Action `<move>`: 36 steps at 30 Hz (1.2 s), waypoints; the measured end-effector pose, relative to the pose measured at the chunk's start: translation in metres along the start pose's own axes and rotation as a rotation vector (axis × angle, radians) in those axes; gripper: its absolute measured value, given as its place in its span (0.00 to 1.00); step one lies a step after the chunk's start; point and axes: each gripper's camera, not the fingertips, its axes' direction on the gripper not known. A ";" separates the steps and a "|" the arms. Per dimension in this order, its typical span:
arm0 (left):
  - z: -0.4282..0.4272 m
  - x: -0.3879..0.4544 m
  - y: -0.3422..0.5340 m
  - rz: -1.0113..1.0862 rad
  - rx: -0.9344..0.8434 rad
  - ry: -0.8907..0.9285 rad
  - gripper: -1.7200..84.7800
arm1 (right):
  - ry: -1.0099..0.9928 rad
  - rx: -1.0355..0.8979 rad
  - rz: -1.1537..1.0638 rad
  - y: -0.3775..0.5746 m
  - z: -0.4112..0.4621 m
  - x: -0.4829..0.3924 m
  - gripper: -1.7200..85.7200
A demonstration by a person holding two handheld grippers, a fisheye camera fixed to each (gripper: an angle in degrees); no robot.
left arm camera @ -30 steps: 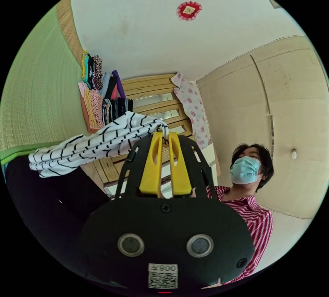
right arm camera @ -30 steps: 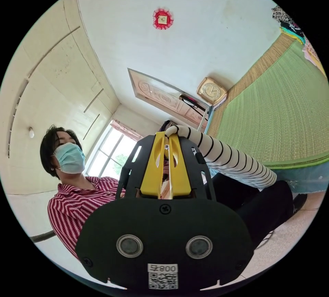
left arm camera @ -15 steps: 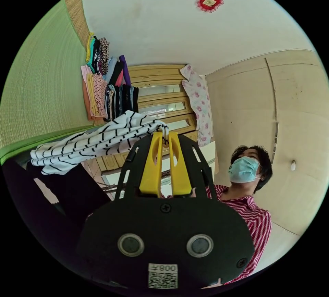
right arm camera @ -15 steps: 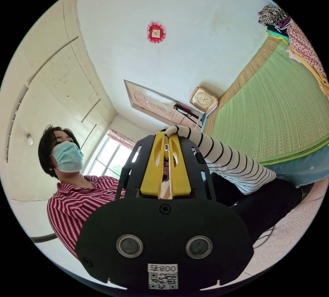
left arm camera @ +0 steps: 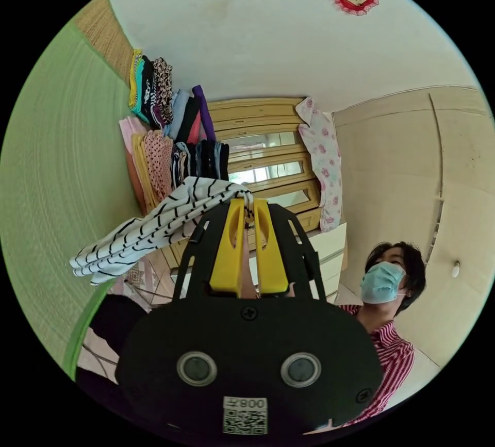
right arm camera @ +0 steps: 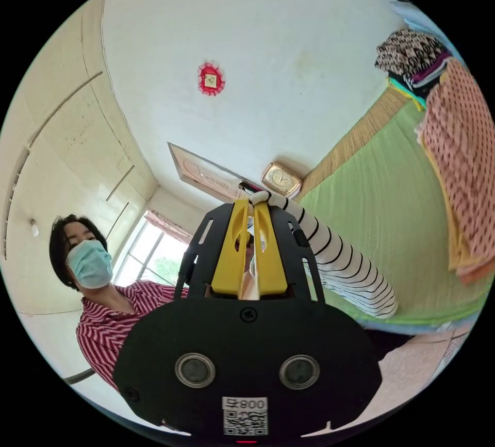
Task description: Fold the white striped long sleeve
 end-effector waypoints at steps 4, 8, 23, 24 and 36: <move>0.091 0.026 -0.110 0.141 -0.004 -0.068 0.05 | -0.002 0.042 -0.059 -0.079 -0.030 0.008 0.03; 0.175 0.055 -0.182 0.283 -0.046 -0.107 0.05 | 0.001 0.115 -0.135 -0.146 -0.079 -0.001 0.03; 0.455 -0.151 -0.234 -0.097 -0.483 -0.294 0.05 | 0.265 0.310 0.399 0.042 -0.279 0.238 0.03; 0.463 -0.156 -0.236 -0.111 -0.490 -0.283 0.05 | 0.242 0.332 0.405 0.060 -0.285 0.248 0.03; 0.518 -0.155 -0.299 -0.125 -0.599 -0.355 0.06 | 0.294 0.331 0.462 0.134 -0.280 0.259 0.03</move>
